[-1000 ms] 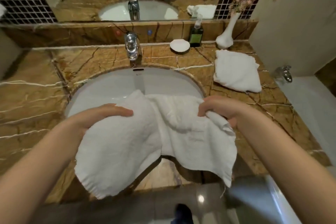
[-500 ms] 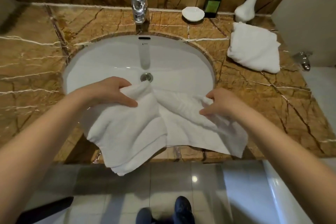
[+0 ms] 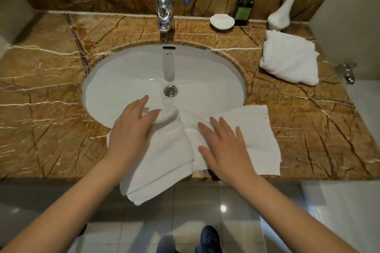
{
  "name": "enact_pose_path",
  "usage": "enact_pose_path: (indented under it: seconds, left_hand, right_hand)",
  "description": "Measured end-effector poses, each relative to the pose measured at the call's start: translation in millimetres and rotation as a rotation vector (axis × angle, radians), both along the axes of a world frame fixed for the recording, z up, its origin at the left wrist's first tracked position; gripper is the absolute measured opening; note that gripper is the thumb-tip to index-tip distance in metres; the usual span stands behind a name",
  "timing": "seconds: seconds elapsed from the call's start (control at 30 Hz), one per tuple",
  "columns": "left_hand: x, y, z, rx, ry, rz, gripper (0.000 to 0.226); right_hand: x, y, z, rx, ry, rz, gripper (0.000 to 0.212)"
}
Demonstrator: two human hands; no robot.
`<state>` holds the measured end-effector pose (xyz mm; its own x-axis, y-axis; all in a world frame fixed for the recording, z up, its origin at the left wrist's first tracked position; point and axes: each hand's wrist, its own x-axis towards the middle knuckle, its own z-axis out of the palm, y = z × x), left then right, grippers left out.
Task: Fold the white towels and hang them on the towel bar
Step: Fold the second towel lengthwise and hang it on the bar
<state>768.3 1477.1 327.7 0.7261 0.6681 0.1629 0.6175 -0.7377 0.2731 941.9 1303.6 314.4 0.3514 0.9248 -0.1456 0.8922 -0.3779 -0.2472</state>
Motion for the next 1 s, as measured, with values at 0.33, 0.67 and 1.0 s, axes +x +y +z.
enact_pose_path:
  seconds: [0.33, 0.67, 1.0]
  left_hand:
    - [-25.6, -22.9, -3.4, -0.017, 0.076, 0.188, 0.039]
    - [-50.0, 11.8, 8.2, 0.049, -0.058, -0.204, 0.008]
    - [-55.6, -42.6, -13.9, -0.097, -0.119, 0.043, 0.029]
  right_hand:
    - [-20.6, -18.7, -18.5, -0.124, -0.097, -0.151, 0.057]
    - [-20.6, -31.9, -6.9, -0.174, -0.095, -0.221, 0.062]
    - [-69.7, 45.8, 2.6, 0.229, 0.092, 0.041, 0.036]
